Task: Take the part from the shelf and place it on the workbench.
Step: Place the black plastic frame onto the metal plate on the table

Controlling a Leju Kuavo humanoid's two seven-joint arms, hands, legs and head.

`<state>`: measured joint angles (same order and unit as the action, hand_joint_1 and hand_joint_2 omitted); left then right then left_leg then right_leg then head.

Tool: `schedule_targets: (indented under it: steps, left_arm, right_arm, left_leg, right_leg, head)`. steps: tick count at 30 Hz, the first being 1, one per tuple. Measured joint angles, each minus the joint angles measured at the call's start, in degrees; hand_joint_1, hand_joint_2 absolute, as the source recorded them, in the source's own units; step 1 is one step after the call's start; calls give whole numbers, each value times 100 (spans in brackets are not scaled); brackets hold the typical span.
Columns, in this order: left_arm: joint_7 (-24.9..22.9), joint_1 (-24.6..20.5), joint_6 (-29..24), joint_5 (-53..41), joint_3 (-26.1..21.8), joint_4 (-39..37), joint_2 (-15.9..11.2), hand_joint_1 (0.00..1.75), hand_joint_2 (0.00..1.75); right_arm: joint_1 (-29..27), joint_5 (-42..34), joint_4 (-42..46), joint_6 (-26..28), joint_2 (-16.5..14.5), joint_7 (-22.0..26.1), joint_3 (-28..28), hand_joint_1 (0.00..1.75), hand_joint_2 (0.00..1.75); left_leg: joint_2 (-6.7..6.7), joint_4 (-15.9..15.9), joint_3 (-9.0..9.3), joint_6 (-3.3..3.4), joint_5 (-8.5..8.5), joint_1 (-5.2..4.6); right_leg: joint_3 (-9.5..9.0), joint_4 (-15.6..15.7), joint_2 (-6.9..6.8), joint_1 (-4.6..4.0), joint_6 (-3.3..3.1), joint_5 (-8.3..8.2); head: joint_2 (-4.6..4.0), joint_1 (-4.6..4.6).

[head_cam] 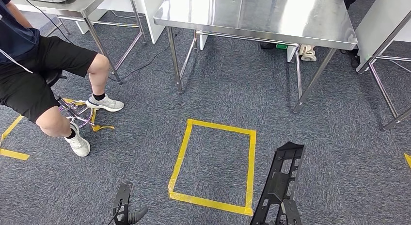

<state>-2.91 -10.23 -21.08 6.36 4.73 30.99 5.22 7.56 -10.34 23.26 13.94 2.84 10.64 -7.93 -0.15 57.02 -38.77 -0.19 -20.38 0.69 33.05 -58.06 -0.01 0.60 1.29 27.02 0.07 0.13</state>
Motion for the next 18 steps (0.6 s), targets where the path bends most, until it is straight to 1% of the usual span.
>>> schedule_targets:
  steps: [18]
  left_arm:
    - [0,0,-2,0,-1,2,0,0,175]
  right_arm:
    - [0,0,6,0,0,0,2,175,175]
  left_leg:
    - [0,0,0,0,0,0]
  right_leg:
    - [0,0,0,0,0,0]
  head:
    - [0,0]
